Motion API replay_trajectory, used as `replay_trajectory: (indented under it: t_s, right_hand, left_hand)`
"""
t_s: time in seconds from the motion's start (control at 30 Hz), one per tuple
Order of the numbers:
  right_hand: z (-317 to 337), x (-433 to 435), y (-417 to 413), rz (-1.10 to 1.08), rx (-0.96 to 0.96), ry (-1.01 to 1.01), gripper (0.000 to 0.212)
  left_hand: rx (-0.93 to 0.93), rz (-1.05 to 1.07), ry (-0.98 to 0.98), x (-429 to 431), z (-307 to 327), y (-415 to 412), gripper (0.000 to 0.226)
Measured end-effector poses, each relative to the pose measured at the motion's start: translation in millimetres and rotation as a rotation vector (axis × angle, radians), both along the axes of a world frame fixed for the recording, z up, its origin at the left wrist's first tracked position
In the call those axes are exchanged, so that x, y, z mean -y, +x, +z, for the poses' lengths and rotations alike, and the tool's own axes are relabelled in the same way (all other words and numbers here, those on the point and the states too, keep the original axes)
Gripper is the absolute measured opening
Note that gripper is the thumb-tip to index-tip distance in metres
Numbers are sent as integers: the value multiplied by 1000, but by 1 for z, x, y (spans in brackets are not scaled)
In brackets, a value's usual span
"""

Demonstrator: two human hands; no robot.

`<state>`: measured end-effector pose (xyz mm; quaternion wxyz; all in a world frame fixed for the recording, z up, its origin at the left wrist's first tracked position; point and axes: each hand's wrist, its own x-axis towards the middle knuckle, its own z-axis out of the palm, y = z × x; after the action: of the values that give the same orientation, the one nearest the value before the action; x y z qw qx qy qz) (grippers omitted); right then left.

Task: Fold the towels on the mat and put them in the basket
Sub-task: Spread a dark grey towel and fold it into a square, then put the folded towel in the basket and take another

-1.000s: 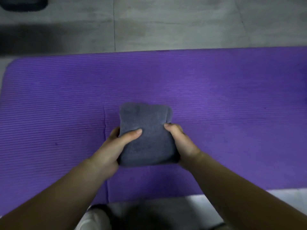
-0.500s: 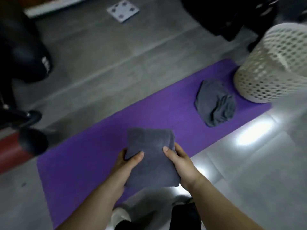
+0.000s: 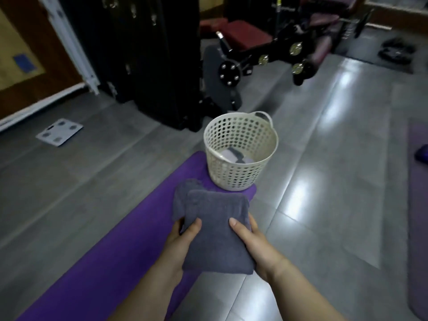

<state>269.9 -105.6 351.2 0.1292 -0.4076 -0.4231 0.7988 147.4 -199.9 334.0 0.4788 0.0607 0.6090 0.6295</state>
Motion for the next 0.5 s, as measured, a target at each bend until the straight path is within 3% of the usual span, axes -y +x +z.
replay_trajectory:
  t_s: [0.07,0.23,0.4,0.5]
  right_hand:
    - [-1,-39,15,-21,6,-26,91]
    - [-7,-165,42,-159,113,57,28]
    - [5,-319,43,-250,179,111,20]
    - [11,-402,31,-237,191,117,14]
  left_hand:
    - [9,-19,2,-45,-4,9,22]
    - [37,-125,13,-179,-18,36,13]
    - [165,-213,27,-344,-9,28,26]
    - [197,-221,13,-424,2,15,14]
